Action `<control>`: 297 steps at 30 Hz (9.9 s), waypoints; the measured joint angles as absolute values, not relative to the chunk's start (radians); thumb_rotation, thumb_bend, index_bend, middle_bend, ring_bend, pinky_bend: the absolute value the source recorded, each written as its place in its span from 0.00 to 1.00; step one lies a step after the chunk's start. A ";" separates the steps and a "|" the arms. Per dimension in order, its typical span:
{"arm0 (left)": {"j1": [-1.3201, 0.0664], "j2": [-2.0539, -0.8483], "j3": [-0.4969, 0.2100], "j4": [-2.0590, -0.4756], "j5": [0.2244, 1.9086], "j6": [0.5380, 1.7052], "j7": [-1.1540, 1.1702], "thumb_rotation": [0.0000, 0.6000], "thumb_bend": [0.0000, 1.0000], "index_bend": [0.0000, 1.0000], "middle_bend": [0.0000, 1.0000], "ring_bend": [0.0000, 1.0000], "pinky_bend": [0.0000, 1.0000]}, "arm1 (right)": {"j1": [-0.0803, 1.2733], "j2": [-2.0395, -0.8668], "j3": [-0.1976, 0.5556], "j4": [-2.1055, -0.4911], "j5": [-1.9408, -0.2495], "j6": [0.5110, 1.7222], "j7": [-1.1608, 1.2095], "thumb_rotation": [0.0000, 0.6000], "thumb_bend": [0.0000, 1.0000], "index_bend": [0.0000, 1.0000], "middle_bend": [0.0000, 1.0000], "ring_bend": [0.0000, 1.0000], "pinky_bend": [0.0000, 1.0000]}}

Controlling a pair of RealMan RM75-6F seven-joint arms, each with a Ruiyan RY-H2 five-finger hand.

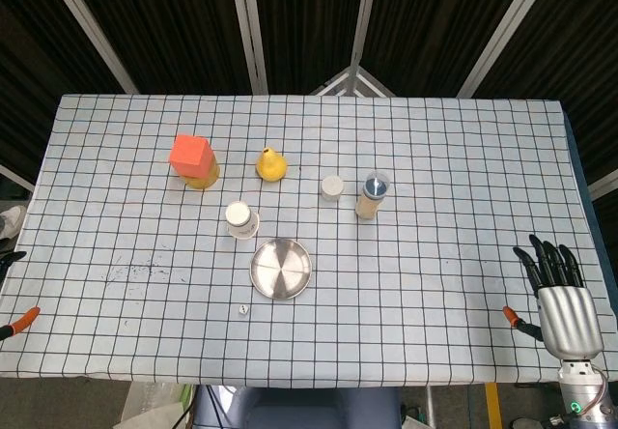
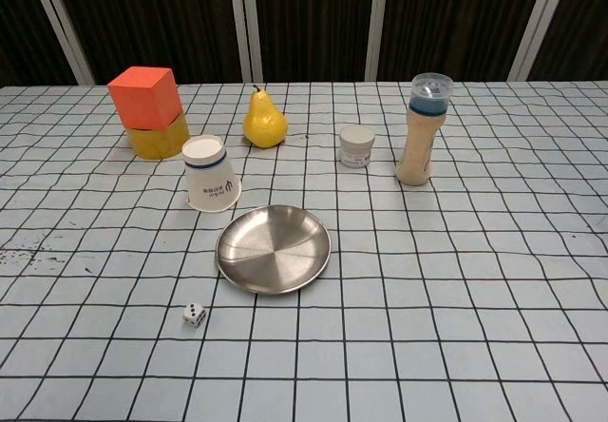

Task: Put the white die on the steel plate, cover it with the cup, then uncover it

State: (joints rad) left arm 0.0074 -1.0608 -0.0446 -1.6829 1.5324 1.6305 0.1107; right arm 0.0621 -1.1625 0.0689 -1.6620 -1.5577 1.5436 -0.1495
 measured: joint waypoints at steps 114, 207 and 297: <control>-0.738 -1.496 -0.077 -1.861 0.812 0.960 0.788 1.00 0.18 0.45 0.85 0.73 0.77 | 0.052 -1.138 0.049 -1.609 -1.561 1.518 -0.049 1.00 0.17 0.16 0.03 0.05 0.00; -0.872 -1.627 0.015 -1.781 0.685 1.086 0.897 1.00 0.31 0.53 0.84 0.73 0.77 | 0.081 -1.151 0.059 -1.644 -1.520 1.473 -0.069 1.00 0.17 0.16 0.03 0.05 0.00; -1.095 -1.865 -0.211 -1.440 0.463 1.005 0.868 1.00 0.31 0.39 0.84 0.72 0.76 | 0.089 -1.136 0.070 -1.633 -1.489 1.460 -0.009 1.00 0.17 0.16 0.03 0.05 0.00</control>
